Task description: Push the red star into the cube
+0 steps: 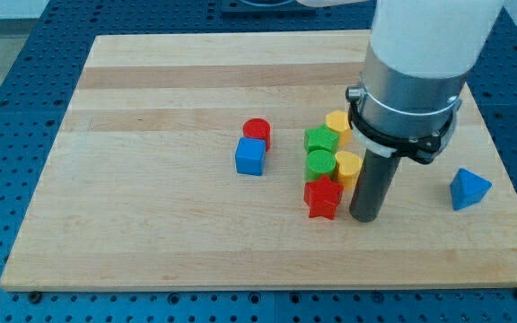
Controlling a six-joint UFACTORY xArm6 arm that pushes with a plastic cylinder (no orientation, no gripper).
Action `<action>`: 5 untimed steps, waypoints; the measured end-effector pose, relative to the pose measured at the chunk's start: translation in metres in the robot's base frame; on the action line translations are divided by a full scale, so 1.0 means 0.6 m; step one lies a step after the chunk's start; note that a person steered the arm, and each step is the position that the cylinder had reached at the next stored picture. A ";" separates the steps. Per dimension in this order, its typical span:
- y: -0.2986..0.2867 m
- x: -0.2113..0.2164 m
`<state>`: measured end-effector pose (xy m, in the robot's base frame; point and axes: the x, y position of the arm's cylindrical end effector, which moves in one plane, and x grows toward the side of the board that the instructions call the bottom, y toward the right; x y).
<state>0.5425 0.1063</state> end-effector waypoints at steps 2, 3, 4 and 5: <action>-0.072 -0.006; -0.119 -0.006; -0.169 -0.007; -0.209 -0.023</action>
<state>0.5285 -0.0193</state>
